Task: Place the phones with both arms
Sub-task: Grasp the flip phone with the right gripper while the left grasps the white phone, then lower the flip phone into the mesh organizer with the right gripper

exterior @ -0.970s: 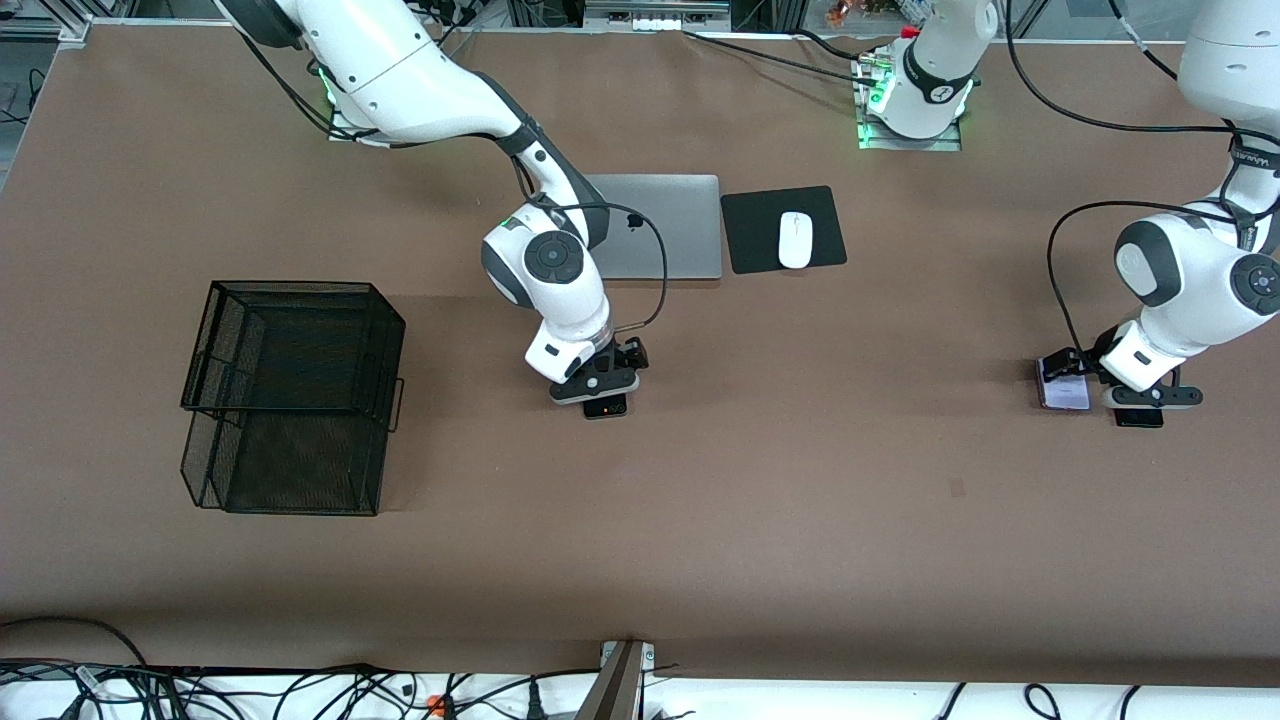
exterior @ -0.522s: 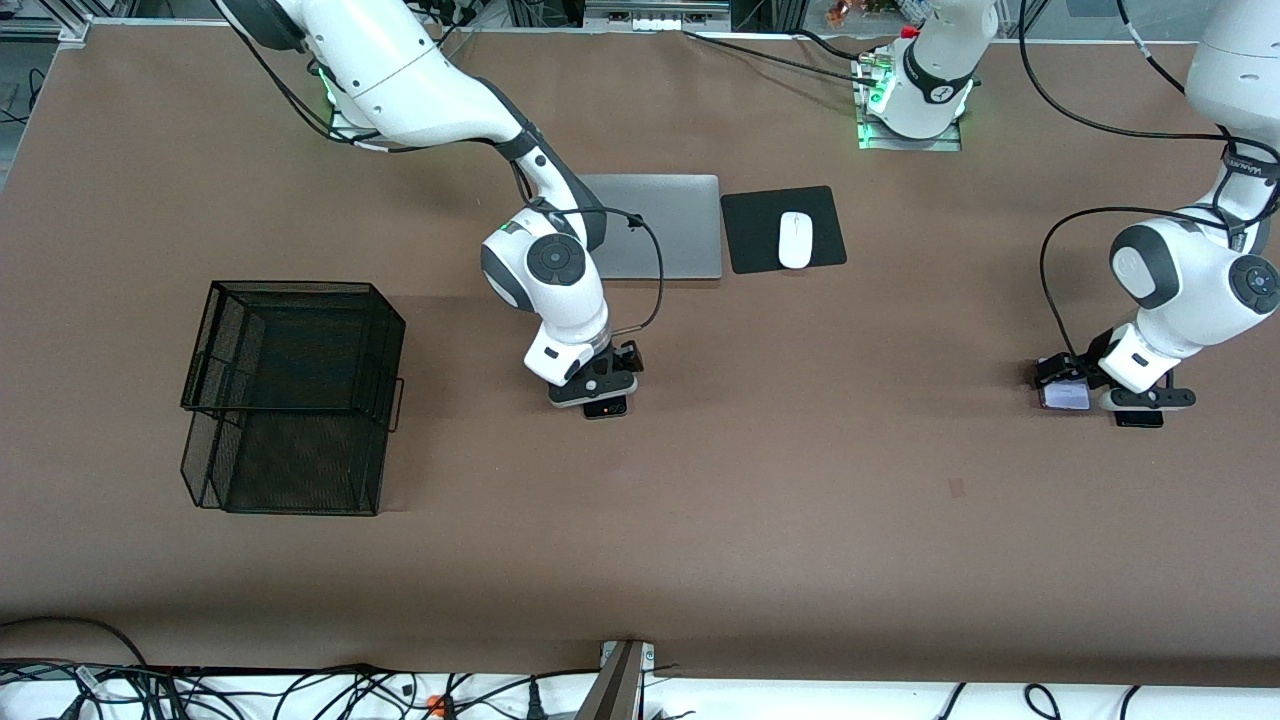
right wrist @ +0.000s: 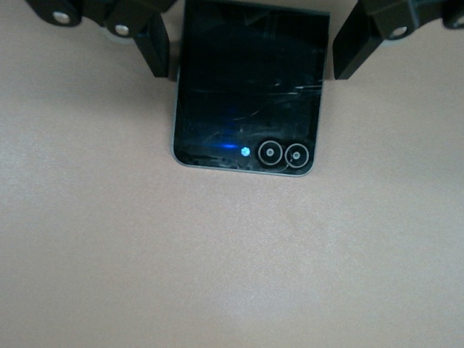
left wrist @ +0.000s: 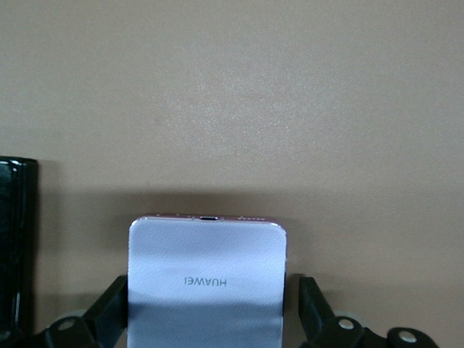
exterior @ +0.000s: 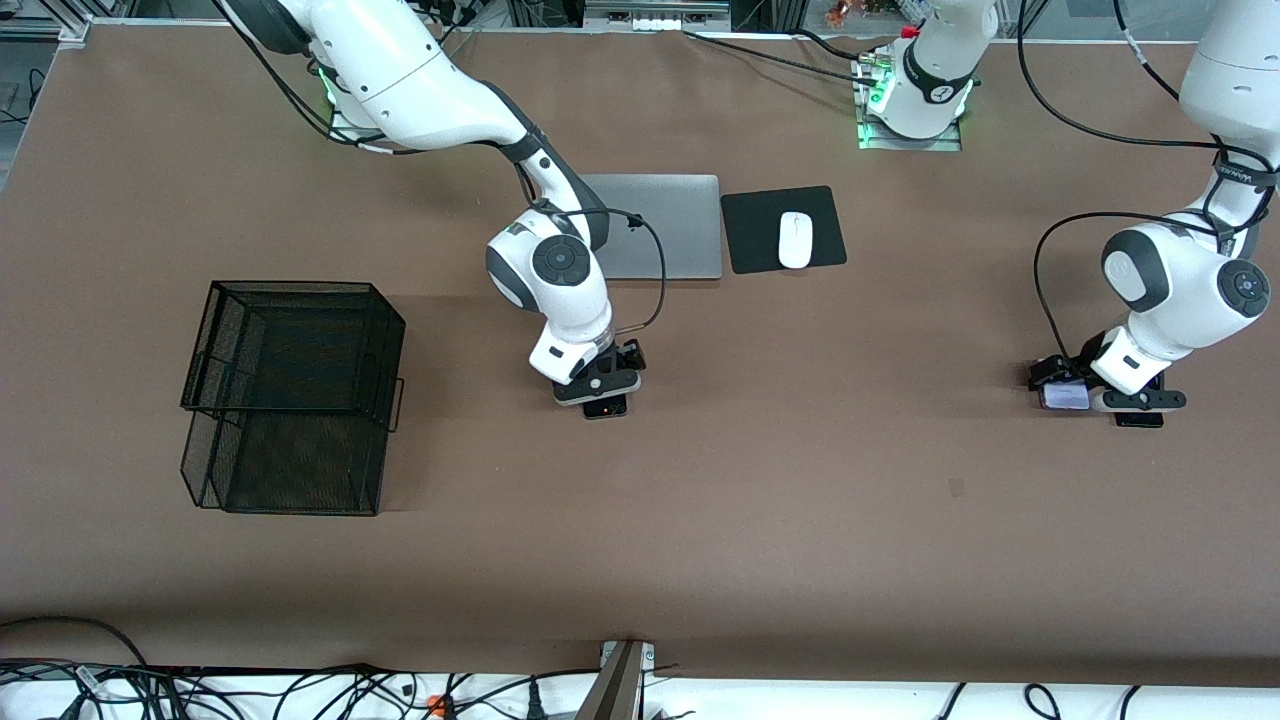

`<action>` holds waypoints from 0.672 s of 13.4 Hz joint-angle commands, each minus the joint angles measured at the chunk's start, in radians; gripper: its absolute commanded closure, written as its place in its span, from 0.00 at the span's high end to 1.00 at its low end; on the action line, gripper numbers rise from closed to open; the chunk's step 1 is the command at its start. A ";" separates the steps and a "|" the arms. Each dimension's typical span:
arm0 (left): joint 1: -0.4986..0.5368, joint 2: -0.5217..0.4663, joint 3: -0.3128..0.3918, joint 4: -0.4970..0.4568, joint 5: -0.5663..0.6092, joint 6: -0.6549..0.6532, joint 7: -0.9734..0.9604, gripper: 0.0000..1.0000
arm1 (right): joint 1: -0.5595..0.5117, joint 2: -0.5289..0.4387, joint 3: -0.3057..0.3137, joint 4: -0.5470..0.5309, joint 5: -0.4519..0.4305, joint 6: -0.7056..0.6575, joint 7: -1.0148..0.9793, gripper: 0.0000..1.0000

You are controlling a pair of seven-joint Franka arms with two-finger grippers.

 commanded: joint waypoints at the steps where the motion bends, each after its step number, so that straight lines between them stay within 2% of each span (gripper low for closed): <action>1: 0.009 0.014 -0.011 0.005 -0.020 0.022 0.016 1.00 | 0.012 0.015 -0.013 0.021 -0.023 0.009 0.024 0.88; 2: 0.009 0.017 -0.011 0.006 -0.020 0.022 0.016 0.84 | 0.012 0.015 -0.017 0.021 -0.026 0.009 0.024 0.78; 3: 0.009 0.017 -0.011 0.006 -0.020 0.022 0.014 0.54 | 0.012 0.015 -0.019 0.021 -0.030 0.009 0.024 0.45; 4: 0.009 0.018 -0.011 0.006 -0.020 0.022 0.014 0.28 | 0.012 0.014 -0.019 0.021 -0.032 0.009 0.023 0.29; 5: 0.009 0.017 -0.011 0.006 -0.022 0.022 0.014 0.09 | 0.012 0.011 -0.025 0.021 -0.033 0.009 0.020 0.19; 6: 0.009 0.017 -0.011 0.006 -0.022 0.020 0.014 0.00 | 0.012 0.003 -0.027 0.024 -0.033 0.004 0.012 0.12; 8: 0.008 0.017 -0.011 0.020 -0.022 0.014 -0.004 0.00 | 0.006 -0.067 -0.059 0.016 -0.032 -0.049 0.004 0.10; 9: 0.001 0.015 -0.011 0.032 -0.022 0.008 -0.012 0.00 | 0.004 -0.121 -0.074 0.019 -0.024 -0.136 -0.002 0.10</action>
